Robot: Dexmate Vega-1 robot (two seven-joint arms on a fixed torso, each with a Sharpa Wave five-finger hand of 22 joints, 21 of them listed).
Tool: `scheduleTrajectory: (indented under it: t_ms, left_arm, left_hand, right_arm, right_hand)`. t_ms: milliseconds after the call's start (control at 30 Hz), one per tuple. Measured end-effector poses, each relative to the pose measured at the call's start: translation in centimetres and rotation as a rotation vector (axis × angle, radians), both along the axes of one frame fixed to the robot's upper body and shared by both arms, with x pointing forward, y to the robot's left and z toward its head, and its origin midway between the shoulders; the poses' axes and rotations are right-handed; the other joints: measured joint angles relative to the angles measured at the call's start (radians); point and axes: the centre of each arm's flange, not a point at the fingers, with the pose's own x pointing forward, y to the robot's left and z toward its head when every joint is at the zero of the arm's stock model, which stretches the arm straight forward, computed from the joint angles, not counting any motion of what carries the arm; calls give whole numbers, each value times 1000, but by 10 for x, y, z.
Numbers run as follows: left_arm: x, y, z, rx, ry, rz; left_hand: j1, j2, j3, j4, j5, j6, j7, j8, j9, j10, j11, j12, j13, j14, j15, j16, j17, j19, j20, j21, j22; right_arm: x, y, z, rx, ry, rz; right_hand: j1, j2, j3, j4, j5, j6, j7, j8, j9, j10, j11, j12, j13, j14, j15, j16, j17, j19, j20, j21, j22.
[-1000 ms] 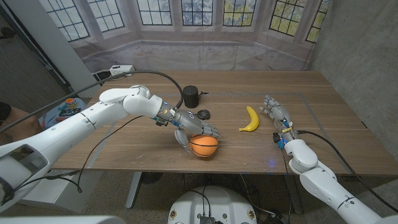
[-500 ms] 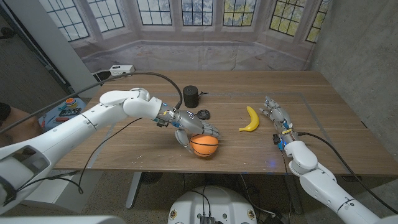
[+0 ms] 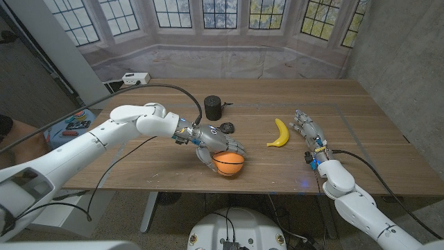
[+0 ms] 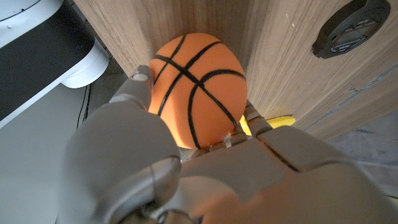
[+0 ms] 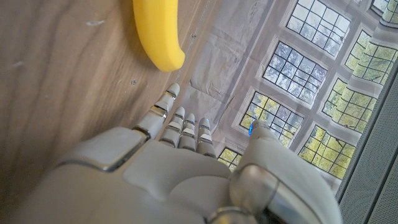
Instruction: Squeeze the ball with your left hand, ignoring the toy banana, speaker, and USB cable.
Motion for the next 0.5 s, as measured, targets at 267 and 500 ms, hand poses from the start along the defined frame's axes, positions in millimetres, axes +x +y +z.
scheduleTrajectory:
  t_ms: [267, 500]
  left_arm:
    - [-4, -4, 2, -35, -48, -56]
    - [-1, 2, -5, -106, -56, -73]
  left_hand:
    - [30, 3, -10, -6, 0, 80, -21, 24, 10, 55, -30, 38, 16, 55, -25, 9, 3, 45, -8, 15, 5]
    - [49, 6, -19, -5, 0, 131, -38, 42, 15, 97, -43, 59, 26, 92, -40, 16, 7, 69, -14, 23, 9]
  right_arm:
    - [1, -4, -4, 0, 10, -10]
    - [1, -6, -5, 8, -1, 7]
  right_hand:
    - [0, 0, 0, 0, 0, 0, 0, 0, 0, 0, 0, 0, 0, 0, 0, 0, 0, 0, 0, 0, 0]
    - [-4, -4, 0, 0, 0, 0, 0, 0, 0, 0, 0, 0, 0, 0, 0, 0, 0, 0, 0, 0, 0]
